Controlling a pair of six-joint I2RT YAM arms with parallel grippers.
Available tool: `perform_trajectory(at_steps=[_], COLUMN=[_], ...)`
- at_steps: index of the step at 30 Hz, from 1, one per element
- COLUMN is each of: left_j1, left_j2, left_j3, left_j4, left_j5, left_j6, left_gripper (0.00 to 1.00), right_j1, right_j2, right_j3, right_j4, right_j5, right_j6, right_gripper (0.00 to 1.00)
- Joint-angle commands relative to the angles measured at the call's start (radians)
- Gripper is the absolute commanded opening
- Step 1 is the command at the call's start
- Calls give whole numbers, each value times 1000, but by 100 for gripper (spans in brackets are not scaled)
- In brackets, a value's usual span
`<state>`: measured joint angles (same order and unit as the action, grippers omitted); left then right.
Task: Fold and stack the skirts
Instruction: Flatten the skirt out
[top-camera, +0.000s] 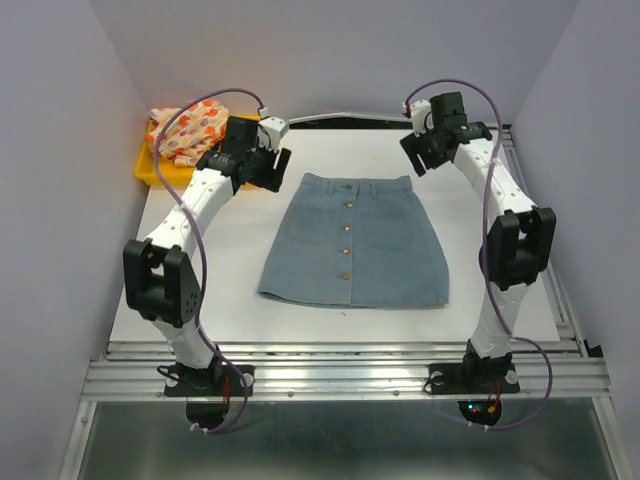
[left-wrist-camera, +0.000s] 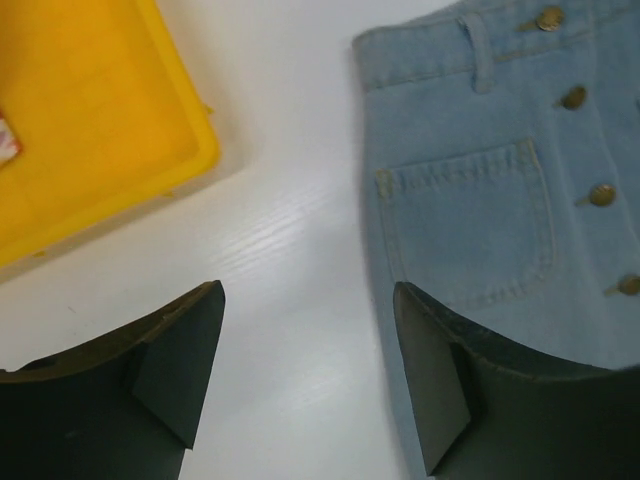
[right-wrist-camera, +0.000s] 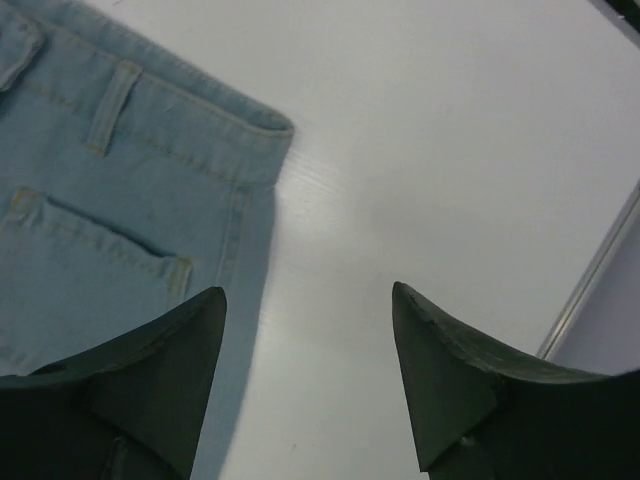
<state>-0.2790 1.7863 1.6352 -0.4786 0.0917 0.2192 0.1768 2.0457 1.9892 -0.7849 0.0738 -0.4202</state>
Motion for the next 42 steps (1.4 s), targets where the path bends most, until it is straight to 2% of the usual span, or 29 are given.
perform_trajectory(at_steps=[1,2,4,8,9,12,18,21,24,27,28,29,30,32,33,34,36,37,39,40,41,42], left_j1=[-14,-14,-19,-37,-42,-68,-103,-94,-86,-80,-80,-78,-80,-78,-77,-77,-74,-74,-72,-72,-74,-74], left_j2=[-142,-177,-215,-211,-203,-170,-27,96,223,382,422,464,537,623,636,637,578,543,402,296,295,192], left_j3=[-197,-240,-354,-455,-474,-489,-465,-378,-281,-60,84,160,310,449,547,570,568,517,428,317,252,192], left_j4=[69,63,71,54,46,38,51,47,49,3,-36,-55,-95,-133,-159,-160,-141,-118,-89,-72,-66,-63], left_j5=[180,253,299,318,328,329,267,209,152,122,112,109,99,109,127,134,157,170,215,235,259,299], left_j6=[55,71,106,131,137,135,109,100,109,121,123,124,129,131,146,146,146,150,155,176,189,207], left_gripper=[74,73,67,53,51,44,34,23,19,17,16,15,16,26,39,45,53,56,56,56,56,56], right_j1=[4,4,4,4,4,4,4,4,33,111,142,215,254,324,325,325,297,279,210,192,179,179], right_j2=[-75,-62,-38,42,65,68,-8,-76,-145,-198,-212,-228,-258,-286,-304,-308,-314,-321,-329,-328,-320,-311], right_j3=[-139,-160,-171,-193,-219,-292,-565,-685,-776,-819,-839,-848,-852,-827,-773,-773,-679,-653,-609,-606,-604,-606], right_j4=[13,4,-22,-45,-43,-16,39,21,-28,-102,-120,-146,-157,-201,-218,-229,-218,-212,-179,-163,-165,-172], right_j5=[-209,-226,-272,-276,-258,-212,-178,-207,-247,-330,-379,-394,-414,-527,-642,-672,-668,-652,-628,-588,-566,-546], right_j6=[0,6,4,-11,-28,-57,-97,-115,-121,-124,-121,-117,-105,-85,-68,-42,7,15,35,31,17,-17], right_gripper=[67,59,49,28,18,10,6,5,5,7,7,8,9,13,14,15,15,15,16,17,17,17])
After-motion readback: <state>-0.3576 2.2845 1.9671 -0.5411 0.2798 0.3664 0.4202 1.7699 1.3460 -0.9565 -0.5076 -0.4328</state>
